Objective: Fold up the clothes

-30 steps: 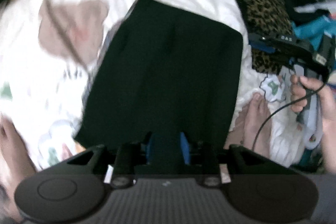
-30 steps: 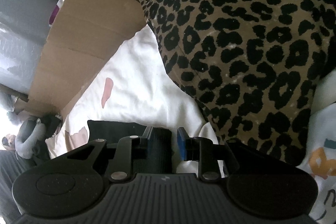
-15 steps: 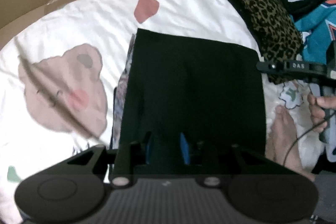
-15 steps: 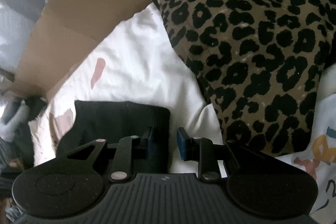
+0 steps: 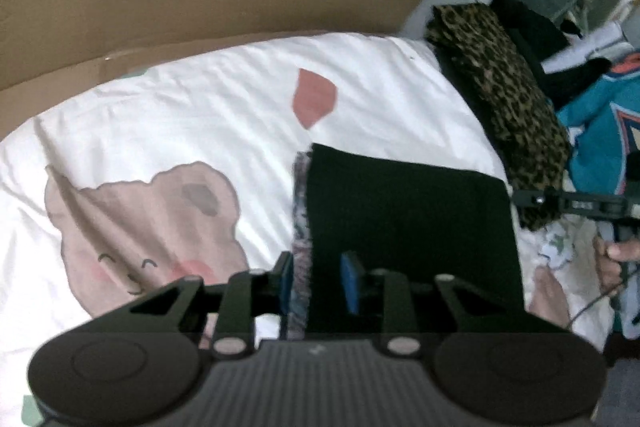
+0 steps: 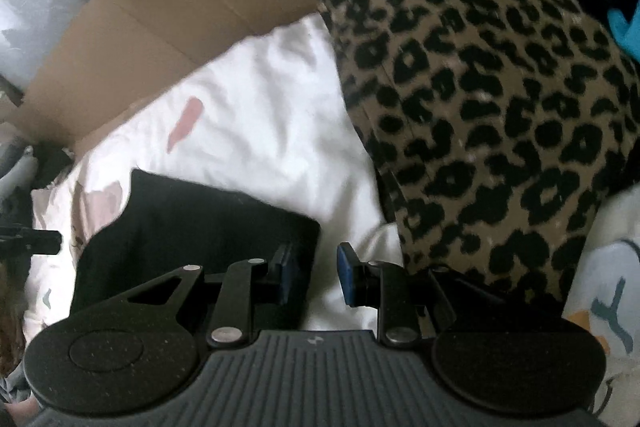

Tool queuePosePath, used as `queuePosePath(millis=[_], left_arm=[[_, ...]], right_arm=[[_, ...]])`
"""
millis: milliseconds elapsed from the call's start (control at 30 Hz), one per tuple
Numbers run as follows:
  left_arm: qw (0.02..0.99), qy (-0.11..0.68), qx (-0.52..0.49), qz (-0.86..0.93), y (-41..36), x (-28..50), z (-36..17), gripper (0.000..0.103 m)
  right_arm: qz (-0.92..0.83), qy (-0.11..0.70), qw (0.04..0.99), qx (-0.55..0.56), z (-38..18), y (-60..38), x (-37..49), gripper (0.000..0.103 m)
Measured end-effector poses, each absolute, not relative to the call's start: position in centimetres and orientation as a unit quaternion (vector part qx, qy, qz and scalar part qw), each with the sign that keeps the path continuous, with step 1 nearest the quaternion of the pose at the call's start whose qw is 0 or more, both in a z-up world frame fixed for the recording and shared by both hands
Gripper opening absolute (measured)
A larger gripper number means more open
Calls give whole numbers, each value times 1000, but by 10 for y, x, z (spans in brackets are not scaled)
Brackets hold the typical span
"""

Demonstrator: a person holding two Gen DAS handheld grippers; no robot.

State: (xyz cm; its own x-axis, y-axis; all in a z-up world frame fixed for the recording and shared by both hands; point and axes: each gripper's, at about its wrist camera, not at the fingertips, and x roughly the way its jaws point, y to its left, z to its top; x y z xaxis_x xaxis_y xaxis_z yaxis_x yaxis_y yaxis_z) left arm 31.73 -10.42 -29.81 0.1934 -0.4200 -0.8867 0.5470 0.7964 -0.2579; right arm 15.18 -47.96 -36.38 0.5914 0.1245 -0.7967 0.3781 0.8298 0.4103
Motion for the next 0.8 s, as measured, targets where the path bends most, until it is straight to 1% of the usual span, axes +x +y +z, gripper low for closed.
queuePosePath(millis=[100, 200, 333, 533, 733, 800], left_arm=[[764, 555, 41, -327, -101, 309, -308, 27], [764, 558, 57, -321, -99, 302, -316, 27], [754, 574, 51, -316, -95, 299, -329, 27], [767, 551, 58, -323, -95, 295, -323, 27], [769, 548, 53, -324, -101, 295, -325, 27], [770, 553, 55, -313, -101, 296, -329, 22]], right_arm=[[-81, 437, 849, 287, -361, -477, 153, 26], [-84, 438, 854, 269, -359, -469, 156, 26], [-98, 449, 846, 270, -366, -464, 160, 26], [-119, 465, 839, 258, -382, -460, 163, 26], [-131, 461, 840, 256, -382, -464, 168, 27], [-132, 458, 841, 256, -381, -464, 169, 27]])
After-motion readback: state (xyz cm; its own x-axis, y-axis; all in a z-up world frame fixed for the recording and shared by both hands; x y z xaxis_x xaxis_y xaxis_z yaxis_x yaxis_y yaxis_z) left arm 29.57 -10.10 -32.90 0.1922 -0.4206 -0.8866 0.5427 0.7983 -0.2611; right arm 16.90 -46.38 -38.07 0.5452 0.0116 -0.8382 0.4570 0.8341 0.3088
